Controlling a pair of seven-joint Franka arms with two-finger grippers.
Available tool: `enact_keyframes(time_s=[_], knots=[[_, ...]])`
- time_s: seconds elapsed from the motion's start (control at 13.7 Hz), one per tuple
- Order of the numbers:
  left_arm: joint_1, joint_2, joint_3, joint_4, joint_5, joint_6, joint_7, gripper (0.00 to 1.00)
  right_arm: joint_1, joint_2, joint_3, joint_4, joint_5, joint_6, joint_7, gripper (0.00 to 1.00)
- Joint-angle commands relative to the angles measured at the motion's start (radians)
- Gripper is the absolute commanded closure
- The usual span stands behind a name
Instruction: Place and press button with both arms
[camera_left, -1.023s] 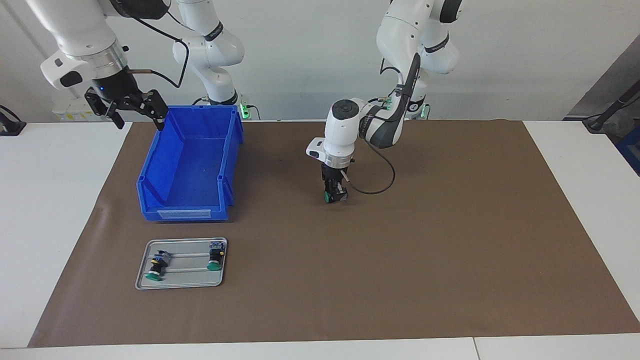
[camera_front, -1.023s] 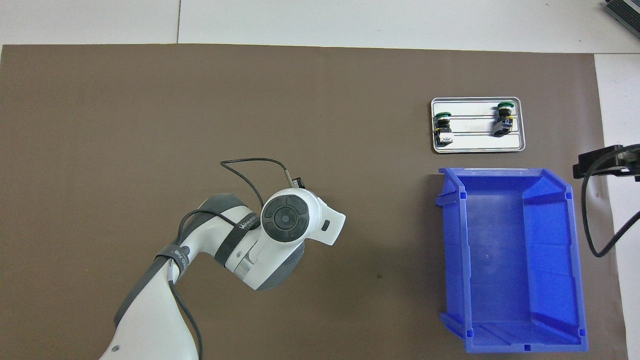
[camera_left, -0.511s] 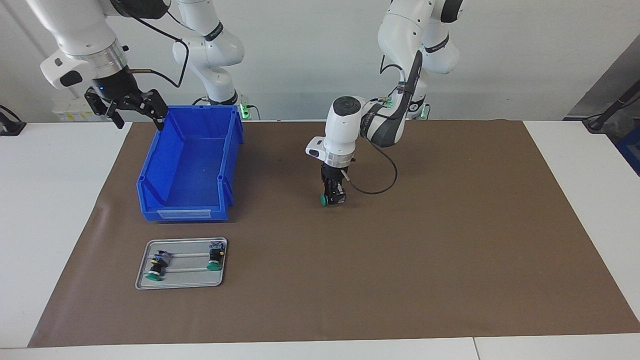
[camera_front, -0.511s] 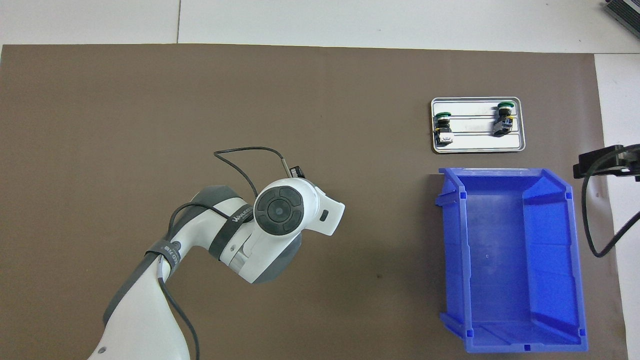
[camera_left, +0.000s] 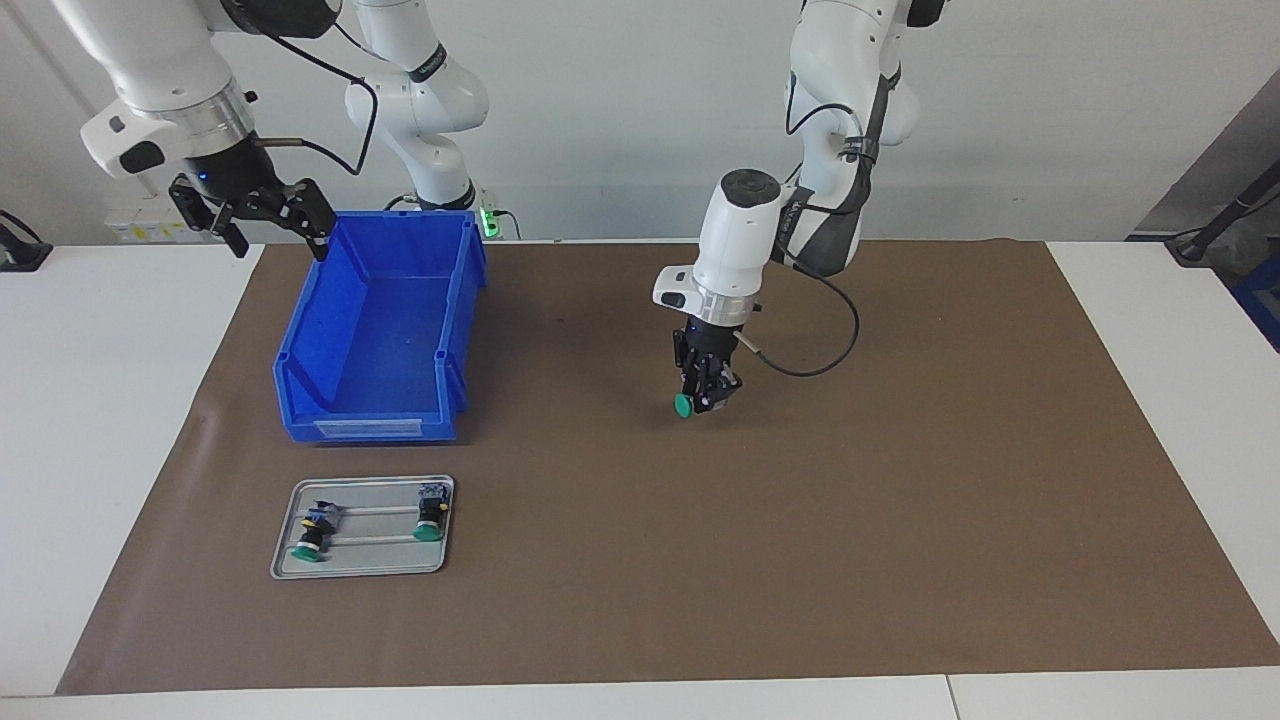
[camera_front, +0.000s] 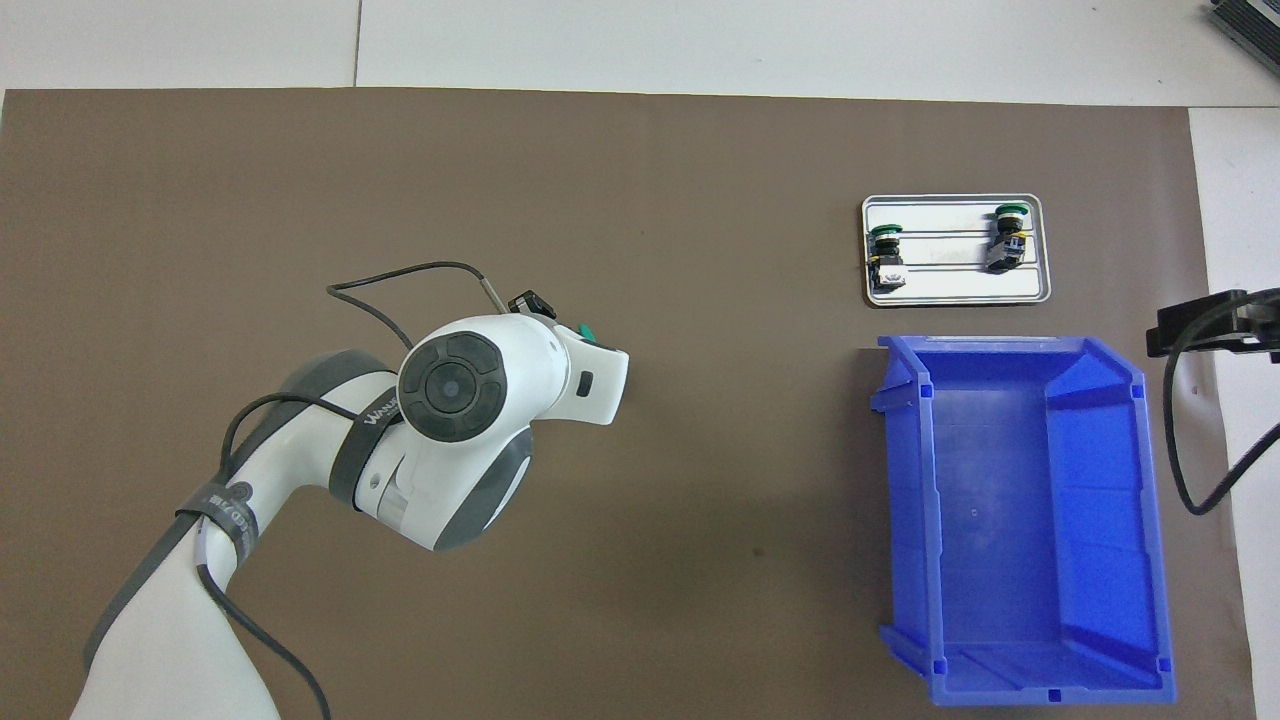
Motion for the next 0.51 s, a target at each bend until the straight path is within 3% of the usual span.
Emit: enact_keyframes(time_s=[0.0,0.29,0.44], knots=[[0.034,-0.044,-0.011,-0.074,-0.065,0.100,-0.005,1.00,-0.003,-0.025,0.000,-0.024,0.010,-0.003,-0.010,0.00],[0.095,-0.050,-0.018,-0.101,-0.082,0.150,0.068,1.00,-0.003,-0.025,0.000,-0.024,0.010,-0.003,-0.010,0.00],[0.113,-0.050,-0.019,-0.101,-0.167,0.124,0.169,1.00,-0.003,-0.024,0.000,-0.024,0.010,-0.003,-0.010,0.00]])
